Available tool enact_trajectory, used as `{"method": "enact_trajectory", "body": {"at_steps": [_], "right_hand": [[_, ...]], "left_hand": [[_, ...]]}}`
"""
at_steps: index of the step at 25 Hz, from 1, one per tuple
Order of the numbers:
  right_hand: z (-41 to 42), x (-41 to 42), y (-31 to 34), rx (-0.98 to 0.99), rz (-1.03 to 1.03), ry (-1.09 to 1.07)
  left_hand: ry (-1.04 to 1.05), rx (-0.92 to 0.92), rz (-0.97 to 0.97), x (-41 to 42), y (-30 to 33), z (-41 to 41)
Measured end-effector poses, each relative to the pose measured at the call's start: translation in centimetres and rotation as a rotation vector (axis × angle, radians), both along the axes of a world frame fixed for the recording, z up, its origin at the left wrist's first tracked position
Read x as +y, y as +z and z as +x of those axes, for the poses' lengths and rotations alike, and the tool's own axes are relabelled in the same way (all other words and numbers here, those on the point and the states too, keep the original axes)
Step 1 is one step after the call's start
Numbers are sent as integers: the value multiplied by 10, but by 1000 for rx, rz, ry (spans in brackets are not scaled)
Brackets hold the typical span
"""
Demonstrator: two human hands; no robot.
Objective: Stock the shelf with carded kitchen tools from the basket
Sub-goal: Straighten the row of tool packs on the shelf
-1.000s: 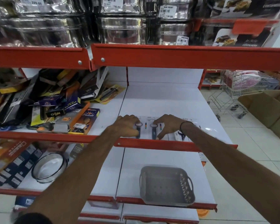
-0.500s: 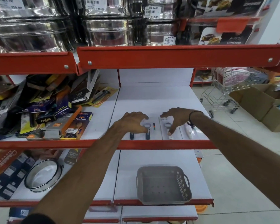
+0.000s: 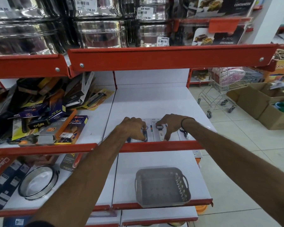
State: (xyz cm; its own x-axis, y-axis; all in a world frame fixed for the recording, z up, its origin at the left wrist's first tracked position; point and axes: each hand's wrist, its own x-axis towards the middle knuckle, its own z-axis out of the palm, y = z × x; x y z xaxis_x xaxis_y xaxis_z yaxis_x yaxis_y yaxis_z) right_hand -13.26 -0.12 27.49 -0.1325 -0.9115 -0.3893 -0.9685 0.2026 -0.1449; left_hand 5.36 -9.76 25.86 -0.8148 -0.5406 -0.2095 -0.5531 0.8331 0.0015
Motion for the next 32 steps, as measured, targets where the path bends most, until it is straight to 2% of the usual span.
{"method": "enact_trajectory", "body": {"at_steps": [5,10,14,18,22,32], "right_hand": [[-5,3,7,44,4,3],[-52,28,28,66,13,-66],[-75,56,18,76,76,-118],[-70,59,5,-1,-5,-146],[-55,50,0,-5,-57,-124],[-40,51,9,4,-51,-146]], "left_hand": [[27,-31,31,-4,1,-5],[30,150,120,-1,9,-29],[-18,97,156,17,-3,-43],[-6,128,170,23,-15,-43],[-12,83,130,22,-12,-47],[-19,54,137,28,-8,-46]]}}
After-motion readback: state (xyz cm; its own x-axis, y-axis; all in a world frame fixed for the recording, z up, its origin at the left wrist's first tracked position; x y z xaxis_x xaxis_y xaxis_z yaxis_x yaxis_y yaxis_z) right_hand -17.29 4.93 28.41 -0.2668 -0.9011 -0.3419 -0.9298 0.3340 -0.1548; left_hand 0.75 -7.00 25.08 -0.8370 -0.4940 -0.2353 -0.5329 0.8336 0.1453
